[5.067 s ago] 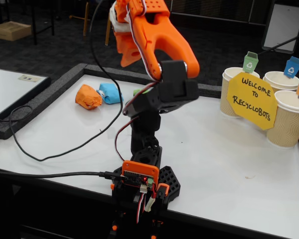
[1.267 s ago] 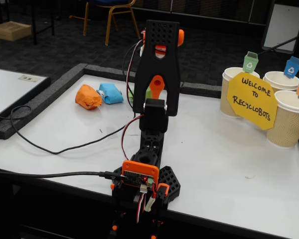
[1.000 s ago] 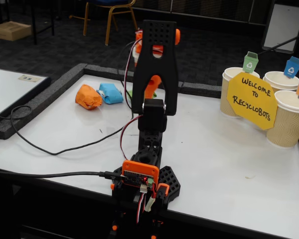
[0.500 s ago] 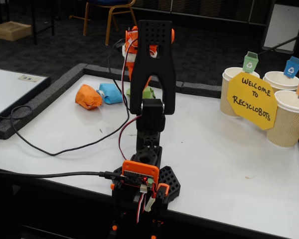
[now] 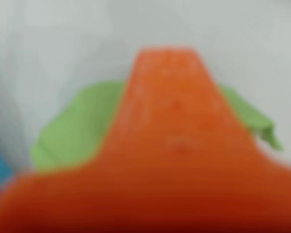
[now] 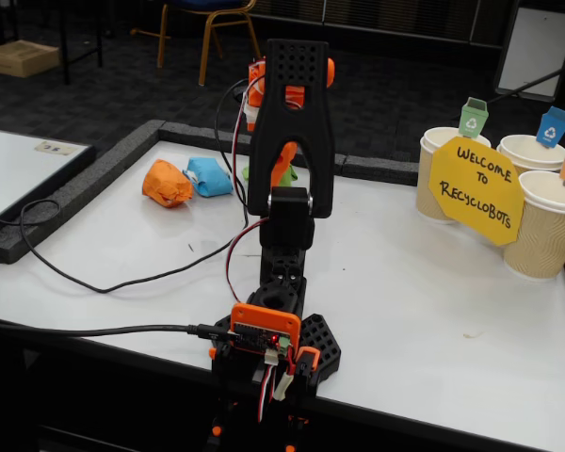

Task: Sort rubbish by color.

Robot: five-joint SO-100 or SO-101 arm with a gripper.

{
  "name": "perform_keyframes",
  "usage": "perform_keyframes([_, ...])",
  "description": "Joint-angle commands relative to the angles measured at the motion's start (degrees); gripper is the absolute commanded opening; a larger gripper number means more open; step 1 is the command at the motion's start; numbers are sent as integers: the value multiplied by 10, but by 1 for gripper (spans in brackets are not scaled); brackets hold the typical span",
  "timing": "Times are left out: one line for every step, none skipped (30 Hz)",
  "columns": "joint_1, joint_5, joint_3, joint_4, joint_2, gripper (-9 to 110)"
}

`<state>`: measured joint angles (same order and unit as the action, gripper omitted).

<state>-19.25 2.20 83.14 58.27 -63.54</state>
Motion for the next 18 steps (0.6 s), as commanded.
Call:
perform_keyframes([0, -3, -56, -25, -10, 14])
perform_keyframes([0, -3, -56, -31, -10, 12])
perform_keyframes([1, -3, -58, -35, -10, 9])
perform_keyframes([4, -3, -61, -38, -10, 5])
perform_keyframes([6, -3, -65, -38, -10, 1])
perform_keyframes([10, -3, -71, -34, -11, 0])
perform_keyframes([14, -3, -79, -29, -12, 0])
perform_keyframes([18, -3, -89, -21, -14, 0])
perform_keyframes([23, -3, -99, -11, -16, 0])
perform_keyframes([28, -3, -107, -3, -22, 0])
perform_keyframes([33, -3, -112, 4, -32, 0])
perform_keyframes([36, -3, -113, 11, -44, 0])
perform_keyframes([40, -3, -113, 19, -59, 0])
perform_keyframes([44, -3, -112, 30, -75, 0])
perform_keyframes([47, -3, -105, 39, -93, 0])
perform_keyframes([50, -3, -96, 45, -114, 0])
perform_keyframes([54, -3, -79, 47, -140, 0])
perform_keyframes([59, -3, -59, 47, -167, 0])
